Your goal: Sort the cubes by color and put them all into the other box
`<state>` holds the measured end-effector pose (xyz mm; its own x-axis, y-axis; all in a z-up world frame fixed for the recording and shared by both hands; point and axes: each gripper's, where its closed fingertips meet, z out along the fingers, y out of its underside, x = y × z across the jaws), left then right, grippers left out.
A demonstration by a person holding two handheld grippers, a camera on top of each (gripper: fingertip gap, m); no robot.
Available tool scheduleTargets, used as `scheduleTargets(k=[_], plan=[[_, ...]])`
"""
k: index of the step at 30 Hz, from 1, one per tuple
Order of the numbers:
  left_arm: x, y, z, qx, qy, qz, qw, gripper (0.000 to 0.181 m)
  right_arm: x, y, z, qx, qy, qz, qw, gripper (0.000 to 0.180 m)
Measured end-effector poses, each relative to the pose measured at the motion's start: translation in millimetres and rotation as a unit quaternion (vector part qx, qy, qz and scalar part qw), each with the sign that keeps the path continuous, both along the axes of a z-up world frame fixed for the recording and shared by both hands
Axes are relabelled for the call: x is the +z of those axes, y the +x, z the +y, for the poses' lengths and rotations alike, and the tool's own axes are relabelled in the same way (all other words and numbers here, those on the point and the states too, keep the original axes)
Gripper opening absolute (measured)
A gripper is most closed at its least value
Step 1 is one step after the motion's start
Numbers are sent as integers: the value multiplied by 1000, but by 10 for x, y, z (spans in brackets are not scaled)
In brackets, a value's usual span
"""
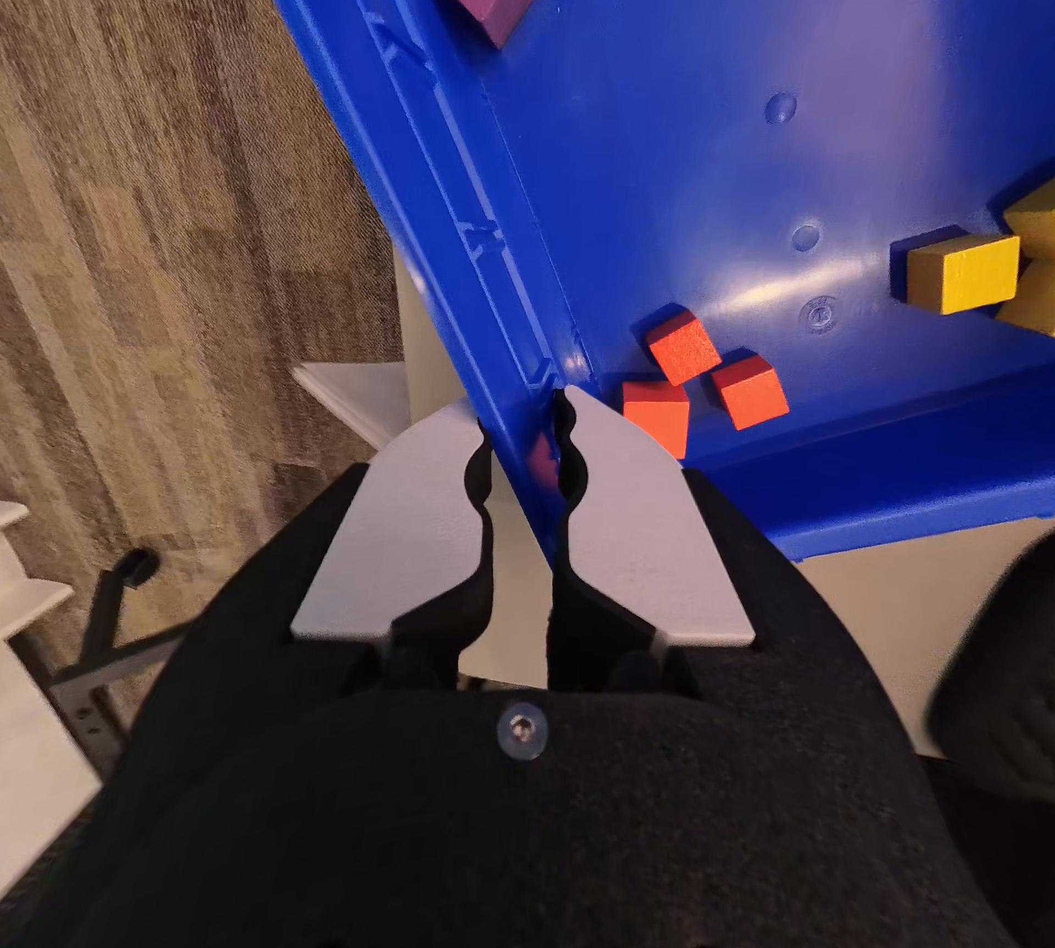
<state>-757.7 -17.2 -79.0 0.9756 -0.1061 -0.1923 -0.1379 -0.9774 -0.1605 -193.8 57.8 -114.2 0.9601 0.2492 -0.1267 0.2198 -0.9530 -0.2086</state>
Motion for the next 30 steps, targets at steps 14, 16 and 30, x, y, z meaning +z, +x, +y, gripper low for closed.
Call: scheduleTargets(k=[14,16,30], plan=[[7,-429,341,-162,-6,6,987,21,-7,-16,-6,23,7,3,1000,10],[7,-462,346,-174,-7,3,985,21,-8,-18,-4,20,11,4,1000,10],[0,-541,333,-151,14,-8,988,18,-117,-71,-111,24,-23,18,999,12]])
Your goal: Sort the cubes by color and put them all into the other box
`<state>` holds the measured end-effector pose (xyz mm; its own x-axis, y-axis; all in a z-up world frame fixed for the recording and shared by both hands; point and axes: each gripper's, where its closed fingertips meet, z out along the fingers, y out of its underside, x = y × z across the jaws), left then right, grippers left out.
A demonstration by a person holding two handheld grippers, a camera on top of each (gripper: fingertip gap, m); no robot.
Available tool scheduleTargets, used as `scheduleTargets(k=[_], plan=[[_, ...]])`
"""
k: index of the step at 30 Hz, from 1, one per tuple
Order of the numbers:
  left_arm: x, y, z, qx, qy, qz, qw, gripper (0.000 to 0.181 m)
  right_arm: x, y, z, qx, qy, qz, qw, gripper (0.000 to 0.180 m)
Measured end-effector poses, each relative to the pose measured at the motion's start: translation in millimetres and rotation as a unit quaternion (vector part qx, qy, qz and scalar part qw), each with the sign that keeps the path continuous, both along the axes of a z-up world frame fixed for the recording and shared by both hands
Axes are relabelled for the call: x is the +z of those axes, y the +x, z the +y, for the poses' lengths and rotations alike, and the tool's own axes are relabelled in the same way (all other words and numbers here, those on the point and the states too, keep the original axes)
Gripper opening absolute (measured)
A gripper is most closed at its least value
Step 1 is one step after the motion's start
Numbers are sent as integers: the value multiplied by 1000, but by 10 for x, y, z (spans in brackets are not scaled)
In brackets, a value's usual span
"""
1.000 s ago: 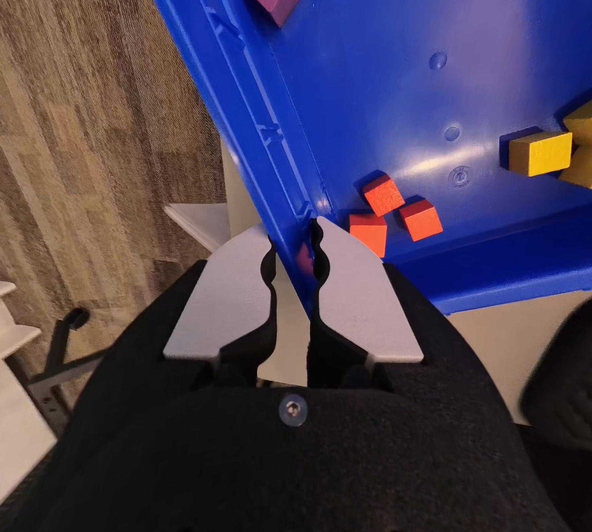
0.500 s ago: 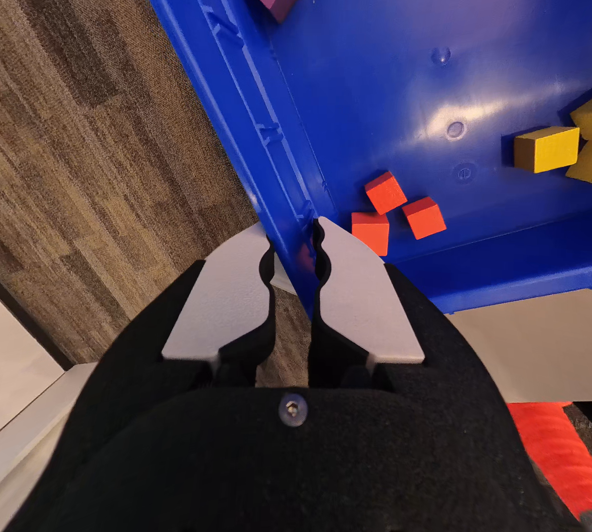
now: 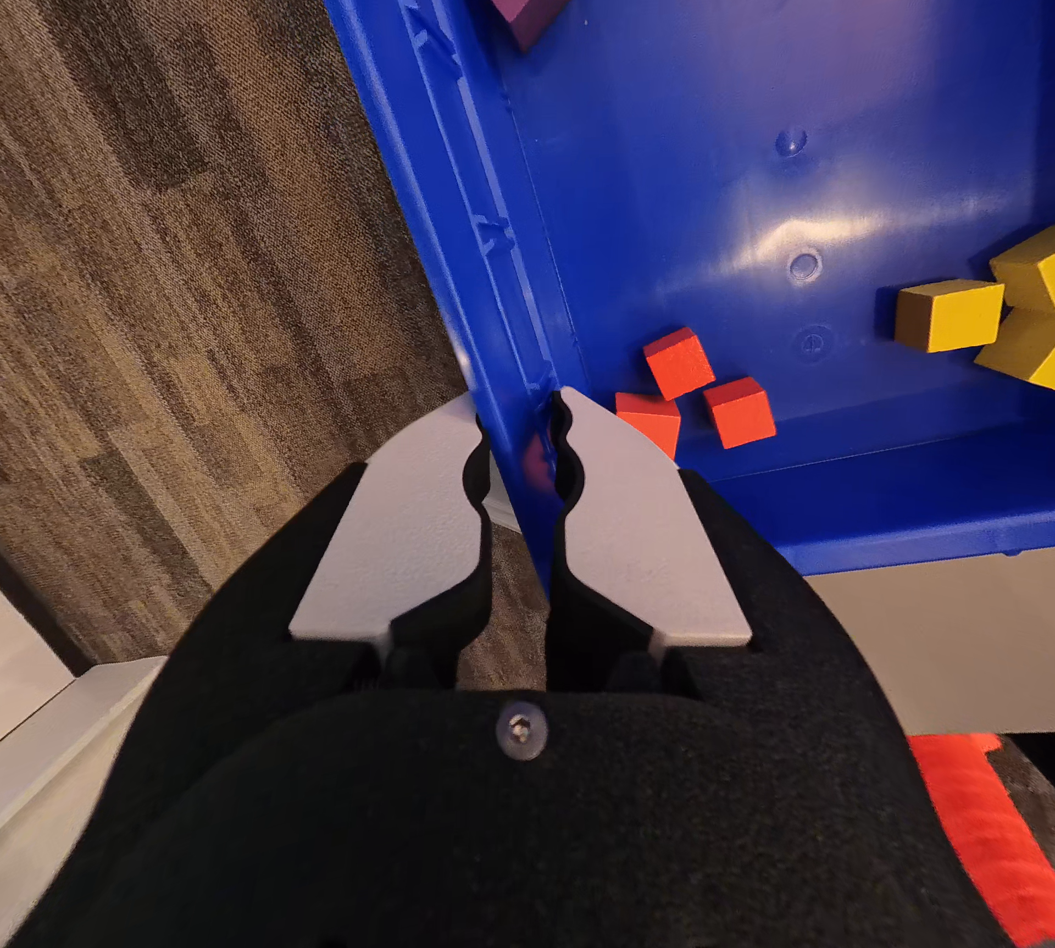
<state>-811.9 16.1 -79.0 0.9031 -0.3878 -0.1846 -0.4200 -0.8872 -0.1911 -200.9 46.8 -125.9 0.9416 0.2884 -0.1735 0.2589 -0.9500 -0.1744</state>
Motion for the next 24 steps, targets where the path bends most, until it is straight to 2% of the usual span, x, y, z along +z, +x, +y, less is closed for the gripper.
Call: scheduleTargets(k=[5,9,13,19,24], plan=[[3,8,19,-3,13,-1,1000,23,-4,11,-18,0,-5,-6,1000,11],[77,119,41,4,43,-66,997,44,-9,20,-32,-8,-13,-8,1000,9],[376,116,82,6,112,-95,989,60,-12,62,-34,-14,-20,-7,1000,7],[920,221,-38,21,246,-119,962,59,-7,360,-49,-13,-42,-14,999,6],[994,564,-333,-1,264,-135,955,56,11,868,-163,-28,-105,-44,993,4]])
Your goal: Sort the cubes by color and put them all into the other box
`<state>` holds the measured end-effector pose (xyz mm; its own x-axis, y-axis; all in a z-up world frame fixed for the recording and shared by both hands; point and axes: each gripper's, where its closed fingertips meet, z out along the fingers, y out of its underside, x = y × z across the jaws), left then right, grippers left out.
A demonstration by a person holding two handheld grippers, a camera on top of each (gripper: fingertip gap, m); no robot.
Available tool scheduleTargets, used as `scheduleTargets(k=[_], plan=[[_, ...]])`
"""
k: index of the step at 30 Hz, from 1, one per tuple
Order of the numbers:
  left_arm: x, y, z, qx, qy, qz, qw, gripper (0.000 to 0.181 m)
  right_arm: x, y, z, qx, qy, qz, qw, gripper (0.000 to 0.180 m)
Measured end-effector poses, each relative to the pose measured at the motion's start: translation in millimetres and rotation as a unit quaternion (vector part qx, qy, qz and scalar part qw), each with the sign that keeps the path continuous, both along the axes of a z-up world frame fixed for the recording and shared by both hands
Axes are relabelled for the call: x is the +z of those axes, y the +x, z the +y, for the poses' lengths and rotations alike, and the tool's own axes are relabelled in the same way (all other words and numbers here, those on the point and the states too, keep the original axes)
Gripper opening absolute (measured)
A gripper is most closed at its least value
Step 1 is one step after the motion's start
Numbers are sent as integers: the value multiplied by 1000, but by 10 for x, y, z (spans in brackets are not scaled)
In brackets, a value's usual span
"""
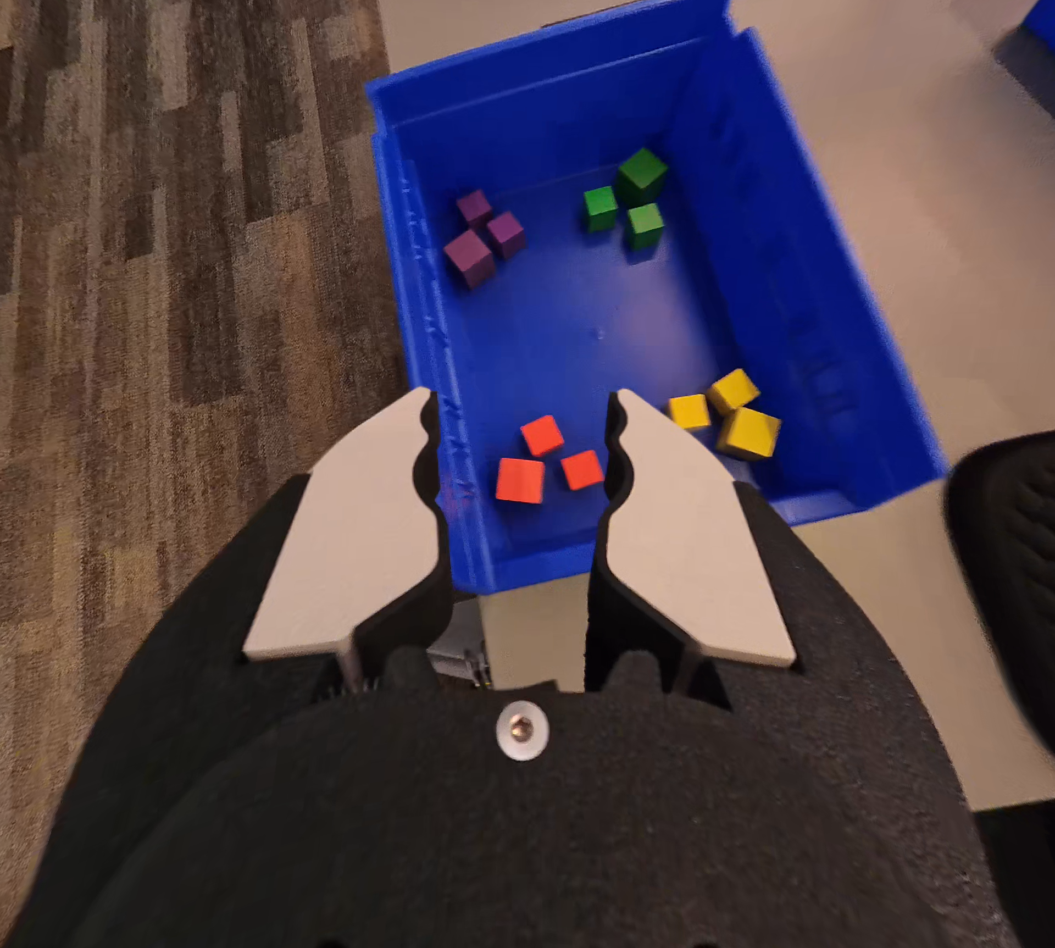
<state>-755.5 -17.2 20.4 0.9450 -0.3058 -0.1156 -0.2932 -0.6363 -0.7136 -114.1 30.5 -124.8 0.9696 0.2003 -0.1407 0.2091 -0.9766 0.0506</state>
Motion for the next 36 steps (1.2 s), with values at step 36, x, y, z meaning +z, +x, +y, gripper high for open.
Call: scheduleTargets(k=[36], plan=[[286,2290,-246,-108,45,-46,992,44,-95,4507,-1839,-79,15,20,997,5]])
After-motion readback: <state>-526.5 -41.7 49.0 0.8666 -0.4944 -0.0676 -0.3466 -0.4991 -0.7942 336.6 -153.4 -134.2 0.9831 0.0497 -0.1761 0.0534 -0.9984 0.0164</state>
